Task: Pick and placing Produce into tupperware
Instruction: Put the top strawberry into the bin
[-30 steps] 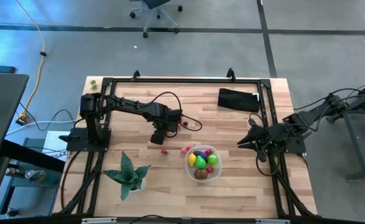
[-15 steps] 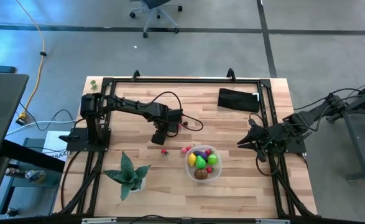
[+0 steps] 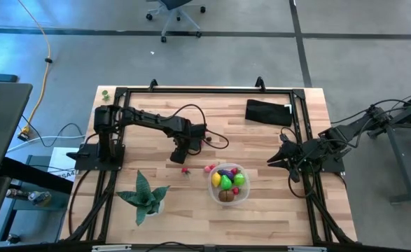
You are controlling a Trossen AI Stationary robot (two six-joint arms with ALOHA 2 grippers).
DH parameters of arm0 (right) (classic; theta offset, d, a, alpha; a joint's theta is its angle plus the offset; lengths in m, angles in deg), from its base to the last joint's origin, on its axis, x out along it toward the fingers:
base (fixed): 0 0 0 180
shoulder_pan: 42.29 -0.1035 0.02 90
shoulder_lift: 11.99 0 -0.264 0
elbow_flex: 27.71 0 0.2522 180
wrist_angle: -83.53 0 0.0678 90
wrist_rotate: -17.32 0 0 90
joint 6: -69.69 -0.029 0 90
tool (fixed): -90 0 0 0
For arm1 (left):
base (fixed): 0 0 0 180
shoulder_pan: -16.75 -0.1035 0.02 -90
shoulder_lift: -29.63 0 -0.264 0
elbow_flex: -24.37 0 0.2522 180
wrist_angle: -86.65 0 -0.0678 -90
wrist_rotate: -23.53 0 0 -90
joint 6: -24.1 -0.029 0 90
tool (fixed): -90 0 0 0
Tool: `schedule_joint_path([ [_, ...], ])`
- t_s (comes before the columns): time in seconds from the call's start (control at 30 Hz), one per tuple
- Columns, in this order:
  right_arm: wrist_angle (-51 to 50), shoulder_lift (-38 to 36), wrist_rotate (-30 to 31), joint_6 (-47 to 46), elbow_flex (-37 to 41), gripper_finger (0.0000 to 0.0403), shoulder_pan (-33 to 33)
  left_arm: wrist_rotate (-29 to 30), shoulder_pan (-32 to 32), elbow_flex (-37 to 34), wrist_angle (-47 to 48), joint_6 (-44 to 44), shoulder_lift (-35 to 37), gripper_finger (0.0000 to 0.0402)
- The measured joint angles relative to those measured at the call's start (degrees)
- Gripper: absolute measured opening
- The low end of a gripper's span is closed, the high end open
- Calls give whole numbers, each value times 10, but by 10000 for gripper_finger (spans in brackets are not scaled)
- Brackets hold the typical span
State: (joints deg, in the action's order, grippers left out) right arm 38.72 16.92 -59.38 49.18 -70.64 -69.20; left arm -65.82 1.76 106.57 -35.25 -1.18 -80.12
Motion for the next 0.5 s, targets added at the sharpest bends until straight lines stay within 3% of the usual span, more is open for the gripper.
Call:
schedule_joint_path([
  [0.2,0,0,0,0,0,51,0,0,0,0,-6,-15,0,221],
  [0.5,0,0,0,0,0,51,0,-2,0,0,-13,-13,0,151],
])
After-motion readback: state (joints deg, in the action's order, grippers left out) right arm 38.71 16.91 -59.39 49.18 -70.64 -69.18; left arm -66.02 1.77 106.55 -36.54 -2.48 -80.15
